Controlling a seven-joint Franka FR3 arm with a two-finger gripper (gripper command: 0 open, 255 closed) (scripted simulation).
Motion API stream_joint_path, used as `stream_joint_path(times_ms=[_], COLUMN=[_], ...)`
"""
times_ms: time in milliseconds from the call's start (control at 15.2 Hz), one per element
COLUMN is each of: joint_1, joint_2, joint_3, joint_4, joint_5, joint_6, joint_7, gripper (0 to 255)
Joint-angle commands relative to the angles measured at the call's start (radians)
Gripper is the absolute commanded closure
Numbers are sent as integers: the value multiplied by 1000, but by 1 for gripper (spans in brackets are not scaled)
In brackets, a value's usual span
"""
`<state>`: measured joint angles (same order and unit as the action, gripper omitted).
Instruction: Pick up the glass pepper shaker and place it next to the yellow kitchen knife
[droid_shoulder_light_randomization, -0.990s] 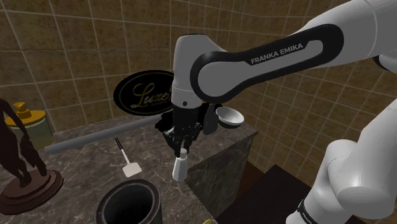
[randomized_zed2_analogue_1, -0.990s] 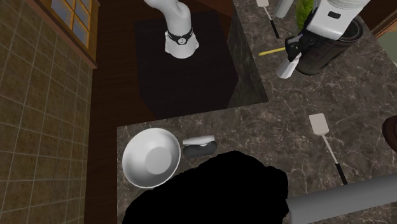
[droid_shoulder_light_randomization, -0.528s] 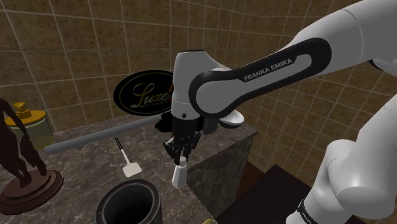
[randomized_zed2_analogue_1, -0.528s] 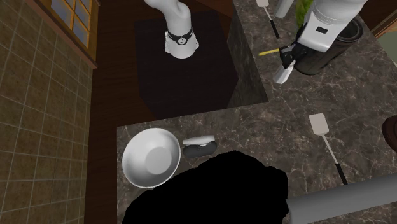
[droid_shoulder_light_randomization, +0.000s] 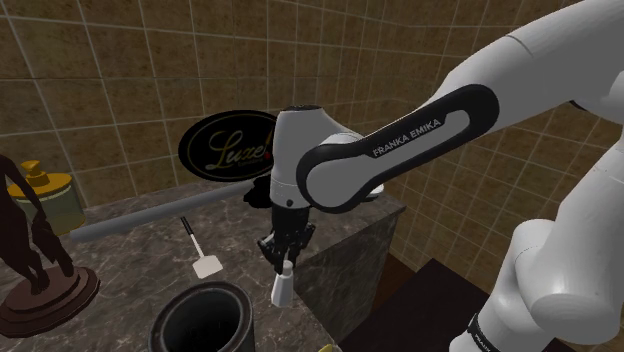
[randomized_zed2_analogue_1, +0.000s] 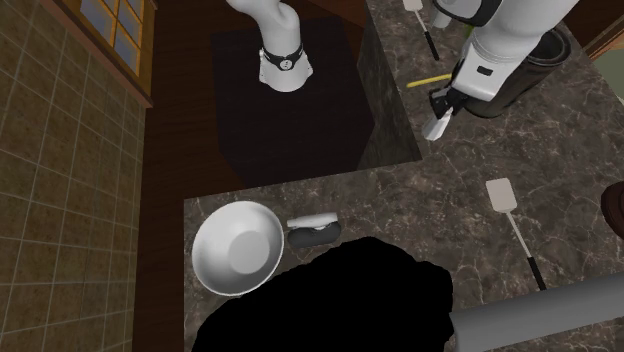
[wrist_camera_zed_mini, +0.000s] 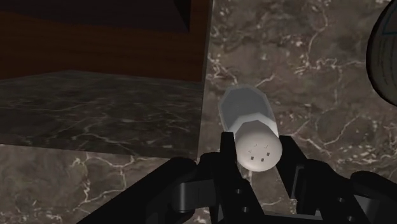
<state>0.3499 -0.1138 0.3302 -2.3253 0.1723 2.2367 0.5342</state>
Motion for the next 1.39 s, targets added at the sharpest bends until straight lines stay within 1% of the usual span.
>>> stream_joint_path(times_ms=[0, 462, 528, 858, 1122, 1320], joint_1=[1, 1, 1, 1, -6, -6], joint_2=[10, 11, 11, 11, -56, -56], joint_3=[2, 2, 2, 2, -13, -13], joint_4=[-7, -7, -7, -7, 60, 60], joint_5=[-2, -2, -2, -2, 6, 6], joint_6=[18, 18, 18, 18, -115, -115], joint_7=[2, 2, 2, 2, -8, -8], gripper=[255, 255, 0, 0, 0, 0])
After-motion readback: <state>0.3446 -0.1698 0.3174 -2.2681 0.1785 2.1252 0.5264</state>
